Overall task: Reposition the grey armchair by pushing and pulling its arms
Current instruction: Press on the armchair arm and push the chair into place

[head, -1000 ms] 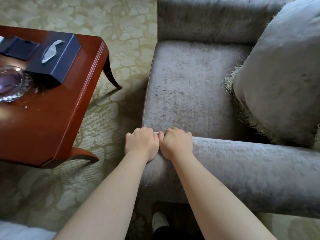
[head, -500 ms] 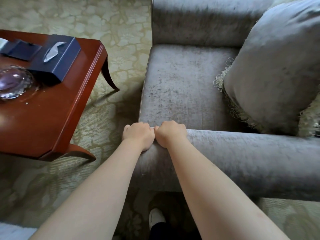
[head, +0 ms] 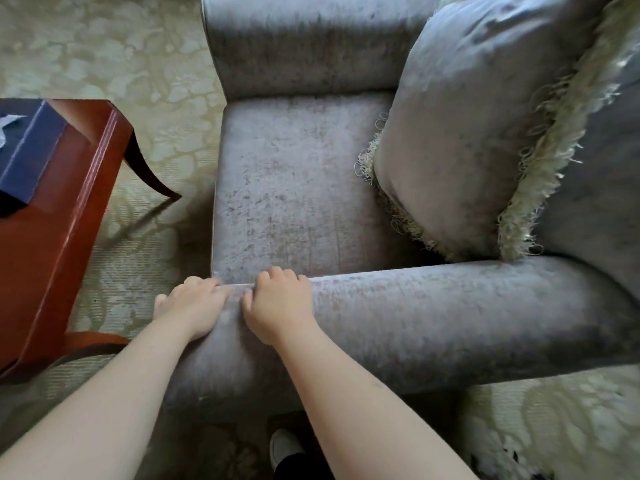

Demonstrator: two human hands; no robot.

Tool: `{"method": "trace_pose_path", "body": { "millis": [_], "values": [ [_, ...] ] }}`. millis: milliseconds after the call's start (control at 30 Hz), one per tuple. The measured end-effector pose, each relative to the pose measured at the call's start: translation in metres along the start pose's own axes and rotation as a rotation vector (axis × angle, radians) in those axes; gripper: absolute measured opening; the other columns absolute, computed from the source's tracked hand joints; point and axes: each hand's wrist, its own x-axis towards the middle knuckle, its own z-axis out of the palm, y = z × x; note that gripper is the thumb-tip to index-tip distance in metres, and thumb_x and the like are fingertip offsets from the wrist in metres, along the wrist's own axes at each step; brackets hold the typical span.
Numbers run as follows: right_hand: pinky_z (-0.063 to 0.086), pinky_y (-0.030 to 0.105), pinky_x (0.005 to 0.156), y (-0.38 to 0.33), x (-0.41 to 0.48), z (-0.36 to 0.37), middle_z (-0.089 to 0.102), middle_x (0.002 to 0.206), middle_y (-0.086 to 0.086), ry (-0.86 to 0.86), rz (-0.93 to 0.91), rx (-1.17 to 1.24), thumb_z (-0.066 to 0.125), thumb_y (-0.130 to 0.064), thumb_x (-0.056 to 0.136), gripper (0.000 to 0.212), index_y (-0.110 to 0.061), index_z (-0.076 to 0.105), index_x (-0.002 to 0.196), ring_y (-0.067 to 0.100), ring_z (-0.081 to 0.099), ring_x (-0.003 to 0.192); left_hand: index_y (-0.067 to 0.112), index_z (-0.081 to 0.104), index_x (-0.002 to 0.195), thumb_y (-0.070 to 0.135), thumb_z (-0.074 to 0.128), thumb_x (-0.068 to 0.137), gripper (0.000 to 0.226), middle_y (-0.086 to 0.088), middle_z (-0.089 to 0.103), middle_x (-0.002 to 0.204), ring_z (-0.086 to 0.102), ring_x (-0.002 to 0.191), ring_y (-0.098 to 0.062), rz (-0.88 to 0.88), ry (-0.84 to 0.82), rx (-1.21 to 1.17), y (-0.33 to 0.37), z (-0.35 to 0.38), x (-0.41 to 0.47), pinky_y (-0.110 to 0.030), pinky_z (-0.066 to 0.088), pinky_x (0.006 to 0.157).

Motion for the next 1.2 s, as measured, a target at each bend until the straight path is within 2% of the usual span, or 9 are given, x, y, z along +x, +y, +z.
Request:
{"method": "trace_pose_path", "body": {
  "millis": [67,133,233,367,500,600,733,967,1200],
  "values": [
    [0.034,0.041,0.081,0.038,-0.015,-0.017,0.057,0.108,0.014,0.054,-0.018,-0.032,0.038,-0.035,0.092,0.035,-0.007,0.058,0.103,0.034,0.05,0.099,0.019,0.044,0.134,0.038,0.019,0.096,0.049,-0.013,0.037,0.141,0.031,0.131,-0.031,-0.198,-0.023,0.011,0.028,-0.006,-0.001,-0.055,0.018,0.109],
    [0.033,0.039,0.076,0.091,-0.032,-0.042,0.057,0.103,0.013,0.092,0.008,-0.075,0.041,-0.033,0.09,0.03,-0.008,0.057,0.095,0.034,0.051,0.094,0.015,0.043,0.135,0.042,0.022,0.094,0.053,-0.014,0.035,0.142,0.027,0.133,-0.032,-0.208,0.011,0.087,0.075,-0.009,-0.006,-0.053,0.015,0.109],
    [0.035,0.037,0.067,0.192,-0.06,-0.084,0.058,0.095,0.013,0.187,0.151,-0.198,0.044,-0.028,0.087,0.025,-0.008,0.059,0.087,0.034,0.054,0.086,0.011,0.045,0.133,0.048,0.028,0.094,0.056,-0.014,0.04,0.138,0.034,0.129,-0.031,0.023,0.094,0.07,0.175,-0.003,-0.018,-0.044,0.026,0.104],
    [0.041,0.041,0.076,0.313,-0.098,-0.133,0.056,0.102,0.016,0.153,0.49,-0.271,0.047,-0.026,0.088,0.024,-0.005,0.058,0.094,0.036,0.052,0.095,0.01,0.047,0.126,0.041,0.029,0.094,0.049,-0.013,0.047,0.129,0.043,0.12,-0.032,0.316,0.076,0.015,0.33,0.024,-0.06,-0.044,0.031,0.097],
    [0.044,0.038,0.078,0.365,-0.085,-0.145,0.058,0.108,0.015,0.051,0.445,-0.198,0.042,-0.027,0.091,0.026,-0.008,0.059,0.095,0.034,0.054,0.1,0.01,0.051,0.125,0.034,0.026,0.092,0.048,-0.015,0.053,0.125,0.047,0.112,-0.034,0.451,0.094,0.062,0.423,0.043,-0.078,-0.047,0.03,0.094],
    [0.045,0.033,0.076,0.38,-0.063,-0.144,0.062,0.11,0.013,-0.031,0.415,-0.215,0.037,-0.032,0.091,0.035,-0.011,0.064,0.099,0.031,0.059,0.1,0.009,0.057,0.119,0.037,0.023,0.095,0.051,-0.014,0.056,0.122,0.051,0.109,-0.032,0.41,0.079,0.034,0.442,0.041,-0.058,-0.042,0.033,0.089],
    [0.044,0.032,0.072,0.386,-0.056,-0.139,0.064,0.107,0.012,-0.033,0.389,-0.229,0.038,-0.032,0.089,0.037,-0.011,0.066,0.098,0.031,0.061,0.096,0.008,0.06,0.114,0.036,0.024,0.096,0.049,-0.014,0.059,0.12,0.054,0.109,-0.031,0.436,0.084,0.023,0.444,0.043,-0.05,-0.039,0.038,0.088],
    [0.046,0.03,0.077,0.388,-0.046,-0.143,0.064,0.115,0.012,-0.197,0.346,-0.184,0.037,-0.031,0.088,0.04,-0.012,0.066,0.107,0.03,0.061,0.103,0.011,0.061,0.109,0.033,0.026,0.095,0.044,-0.012,0.061,0.117,0.057,0.105,-0.031,0.432,0.119,-0.019,0.444,0.044,-0.049,-0.037,0.04,0.084],
    [0.038,0.027,0.07,0.38,-0.05,-0.153,0.065,0.116,0.011,-0.177,0.374,-0.149,0.038,-0.03,0.088,0.039,-0.011,0.066,0.107,0.029,0.061,0.103,0.011,0.061,0.105,0.033,0.024,0.096,0.044,-0.013,0.062,0.113,0.058,0.1,-0.031,0.434,0.101,-0.024,0.442,0.044,-0.051,-0.035,0.039,0.077]
  ]
}}
